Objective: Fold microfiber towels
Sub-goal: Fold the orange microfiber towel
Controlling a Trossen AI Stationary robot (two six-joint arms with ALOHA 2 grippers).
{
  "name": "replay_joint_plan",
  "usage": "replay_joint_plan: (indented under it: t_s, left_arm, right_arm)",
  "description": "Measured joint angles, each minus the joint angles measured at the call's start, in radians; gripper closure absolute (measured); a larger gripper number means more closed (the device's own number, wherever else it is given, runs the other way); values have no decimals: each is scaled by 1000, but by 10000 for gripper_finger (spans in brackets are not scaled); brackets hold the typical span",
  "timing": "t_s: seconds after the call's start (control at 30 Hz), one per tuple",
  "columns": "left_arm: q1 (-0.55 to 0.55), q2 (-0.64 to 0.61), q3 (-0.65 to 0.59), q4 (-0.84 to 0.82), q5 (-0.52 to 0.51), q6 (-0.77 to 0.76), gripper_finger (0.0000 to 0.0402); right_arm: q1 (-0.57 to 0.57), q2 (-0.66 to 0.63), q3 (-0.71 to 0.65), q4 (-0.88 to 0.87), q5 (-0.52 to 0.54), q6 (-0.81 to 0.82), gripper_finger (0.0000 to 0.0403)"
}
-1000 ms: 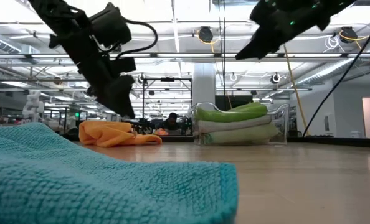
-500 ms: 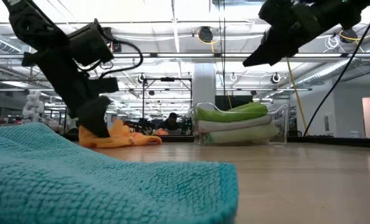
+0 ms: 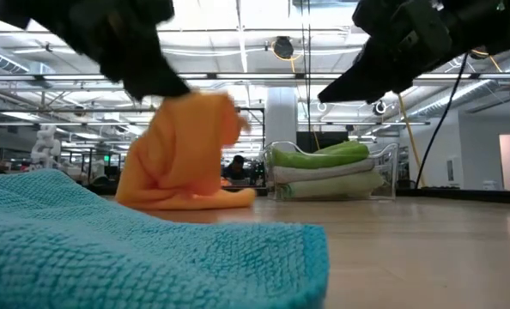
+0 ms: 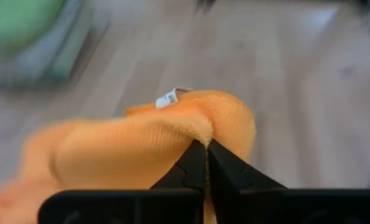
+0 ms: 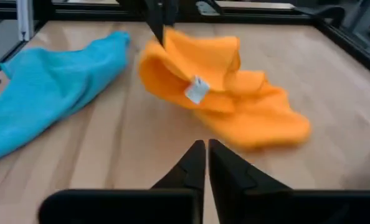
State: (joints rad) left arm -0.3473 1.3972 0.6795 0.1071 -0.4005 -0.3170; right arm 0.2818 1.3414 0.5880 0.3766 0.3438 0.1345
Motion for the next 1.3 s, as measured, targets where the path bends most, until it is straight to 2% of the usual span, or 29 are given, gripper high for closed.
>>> replay_joint_plan:
  t_s: [0.17, 0.4, 0.53, 0.67, 0.8, 1.0, 1.1, 1.2, 1.3]
  left_arm:
    - [-79, 0, 0, 120, -28, 67, 395]
    - [-105, 0, 0, 124, -64, 27, 396]
    - [-106, 0, 0, 126, -57, 26, 390]
    - [-106, 0, 0, 132, -100, 30, 387]
    - [-106, 0, 0, 151, -100, 48, 397]
    - [-107, 0, 0, 186, -90, 103, 387]
    - [-107, 0, 0, 183, -90, 107, 396]
    - [-107, 0, -1, 193, -89, 121, 392]
    - [-107, 0, -1, 194, -89, 125, 386]
  right_arm:
    - [42, 155, 0, 189, -6, -33, 340]
    - [67, 339, 5, 531, 20, -45, 273]
    - [62, 425, 58, 609, 38, -70, 255]
    - [53, 485, 123, 569, -60, -74, 254]
    - [47, 535, 170, 449, -52, -106, 256]
    - [-10, 604, 204, 430, -33, -206, 251]
    - [-45, 636, 217, 435, -112, -266, 253]
    - [-65, 660, 228, 431, -133, -277, 272]
    - [-73, 668, 235, 434, -131, -282, 319]
